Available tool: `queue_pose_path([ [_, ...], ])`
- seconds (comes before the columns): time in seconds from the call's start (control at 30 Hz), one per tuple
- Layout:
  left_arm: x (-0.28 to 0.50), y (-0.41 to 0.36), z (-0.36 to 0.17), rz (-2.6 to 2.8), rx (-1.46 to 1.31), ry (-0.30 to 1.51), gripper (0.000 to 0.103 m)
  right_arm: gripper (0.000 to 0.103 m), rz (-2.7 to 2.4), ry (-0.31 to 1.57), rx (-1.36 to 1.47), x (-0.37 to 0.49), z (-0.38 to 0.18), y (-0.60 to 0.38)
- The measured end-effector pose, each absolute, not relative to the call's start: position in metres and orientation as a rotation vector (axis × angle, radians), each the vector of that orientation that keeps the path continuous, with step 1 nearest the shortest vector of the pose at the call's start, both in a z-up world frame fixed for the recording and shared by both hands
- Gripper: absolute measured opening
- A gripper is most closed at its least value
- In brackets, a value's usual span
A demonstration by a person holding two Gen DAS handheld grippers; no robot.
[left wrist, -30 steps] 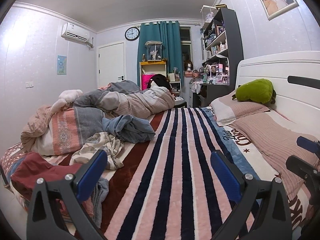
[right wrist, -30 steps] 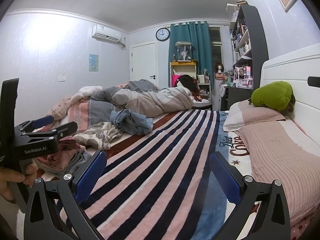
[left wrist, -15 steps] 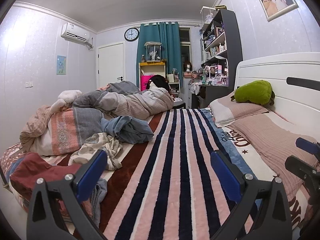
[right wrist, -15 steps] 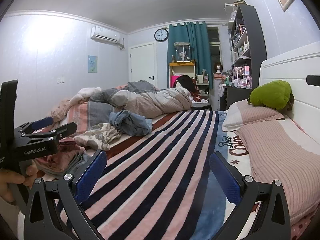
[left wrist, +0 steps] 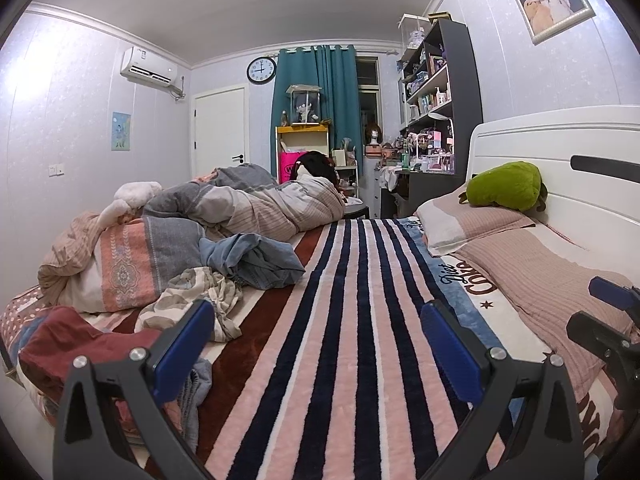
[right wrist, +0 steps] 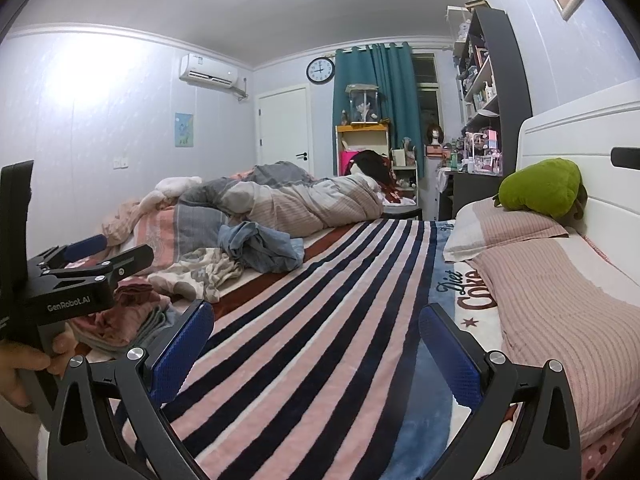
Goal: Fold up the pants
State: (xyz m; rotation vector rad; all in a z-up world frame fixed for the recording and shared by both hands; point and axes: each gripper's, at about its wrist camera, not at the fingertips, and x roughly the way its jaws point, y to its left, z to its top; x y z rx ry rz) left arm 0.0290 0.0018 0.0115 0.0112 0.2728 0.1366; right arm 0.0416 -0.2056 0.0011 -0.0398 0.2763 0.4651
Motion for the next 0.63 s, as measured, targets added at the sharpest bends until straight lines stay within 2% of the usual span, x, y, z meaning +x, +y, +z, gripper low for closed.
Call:
queue_pose_path([
  [0.63,0.0301,-0.0027,0.0123,0.136,0.012,0.281,0.102,0.102,0.466,0.276,-0.035,0.042,0.0004,-0.2074],
])
